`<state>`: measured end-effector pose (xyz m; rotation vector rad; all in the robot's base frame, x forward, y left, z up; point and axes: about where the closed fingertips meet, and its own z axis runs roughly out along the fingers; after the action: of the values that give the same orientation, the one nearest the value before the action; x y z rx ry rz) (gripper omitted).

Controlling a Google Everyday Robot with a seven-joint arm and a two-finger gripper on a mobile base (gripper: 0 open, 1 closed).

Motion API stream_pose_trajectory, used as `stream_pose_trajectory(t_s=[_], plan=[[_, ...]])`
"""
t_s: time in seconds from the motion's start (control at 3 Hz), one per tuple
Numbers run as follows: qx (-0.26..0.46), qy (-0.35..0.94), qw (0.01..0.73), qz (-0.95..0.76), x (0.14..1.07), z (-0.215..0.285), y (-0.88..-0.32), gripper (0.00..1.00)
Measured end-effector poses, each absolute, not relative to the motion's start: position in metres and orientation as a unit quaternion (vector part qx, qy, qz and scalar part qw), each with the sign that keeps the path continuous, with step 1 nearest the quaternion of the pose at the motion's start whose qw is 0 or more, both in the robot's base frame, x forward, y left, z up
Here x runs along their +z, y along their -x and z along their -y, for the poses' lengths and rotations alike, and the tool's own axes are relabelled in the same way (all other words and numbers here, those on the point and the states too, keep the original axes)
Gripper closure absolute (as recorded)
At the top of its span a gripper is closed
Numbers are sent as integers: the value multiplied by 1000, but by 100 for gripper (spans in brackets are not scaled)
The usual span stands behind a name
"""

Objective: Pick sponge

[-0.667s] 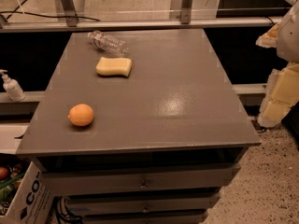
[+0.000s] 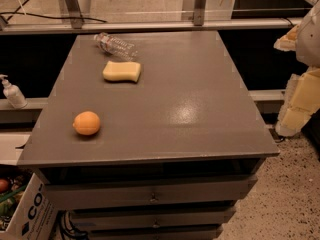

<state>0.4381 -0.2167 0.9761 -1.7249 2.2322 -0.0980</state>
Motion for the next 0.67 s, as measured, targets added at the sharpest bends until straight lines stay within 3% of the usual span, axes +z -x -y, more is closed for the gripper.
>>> stream_pose_trajectory(t_s=[0.67], plan=[[-34,603,159,-781,976,217,-438,0]])
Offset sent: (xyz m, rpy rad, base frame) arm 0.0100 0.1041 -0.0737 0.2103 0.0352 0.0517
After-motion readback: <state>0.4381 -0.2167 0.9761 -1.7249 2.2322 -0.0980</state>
